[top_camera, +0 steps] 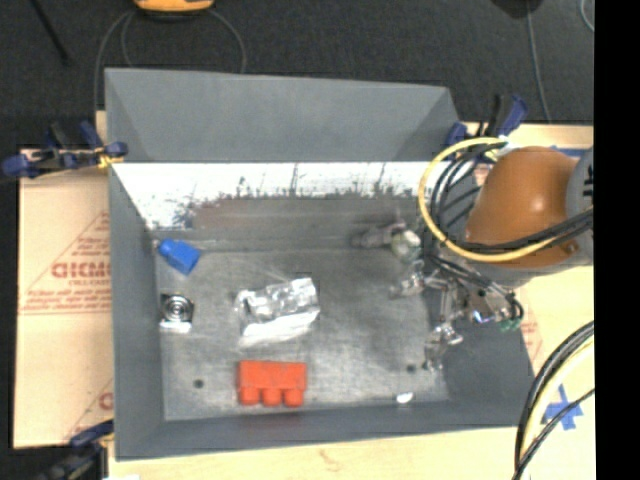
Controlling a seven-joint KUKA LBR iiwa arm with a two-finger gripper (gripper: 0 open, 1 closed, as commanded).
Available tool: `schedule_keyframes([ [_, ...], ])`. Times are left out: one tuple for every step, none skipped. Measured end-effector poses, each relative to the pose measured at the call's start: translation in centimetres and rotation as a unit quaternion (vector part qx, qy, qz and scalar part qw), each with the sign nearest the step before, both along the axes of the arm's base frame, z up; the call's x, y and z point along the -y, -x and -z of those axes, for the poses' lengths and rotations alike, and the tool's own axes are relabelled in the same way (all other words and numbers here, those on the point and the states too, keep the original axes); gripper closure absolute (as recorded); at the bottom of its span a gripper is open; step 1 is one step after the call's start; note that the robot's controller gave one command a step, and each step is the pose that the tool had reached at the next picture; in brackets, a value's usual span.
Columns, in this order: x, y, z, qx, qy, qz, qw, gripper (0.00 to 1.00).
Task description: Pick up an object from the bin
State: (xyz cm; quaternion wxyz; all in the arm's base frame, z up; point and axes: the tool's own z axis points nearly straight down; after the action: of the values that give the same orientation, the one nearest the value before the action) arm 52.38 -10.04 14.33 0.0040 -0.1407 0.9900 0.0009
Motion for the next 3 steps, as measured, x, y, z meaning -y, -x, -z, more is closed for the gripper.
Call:
schedule_keyframes([
  [-10.6, -3.2, 1.3, -0.0004, 0.0, -0.029, 0.9996, 0.0],
  [-18.4, -5.0, 5.0, 0.0005, 0.001, -0.118, 0.993, 0.0],
  [-24.2, -6.9, 6.8, 0.0037, 0.005, -0.277, 0.9608, 0.0],
])
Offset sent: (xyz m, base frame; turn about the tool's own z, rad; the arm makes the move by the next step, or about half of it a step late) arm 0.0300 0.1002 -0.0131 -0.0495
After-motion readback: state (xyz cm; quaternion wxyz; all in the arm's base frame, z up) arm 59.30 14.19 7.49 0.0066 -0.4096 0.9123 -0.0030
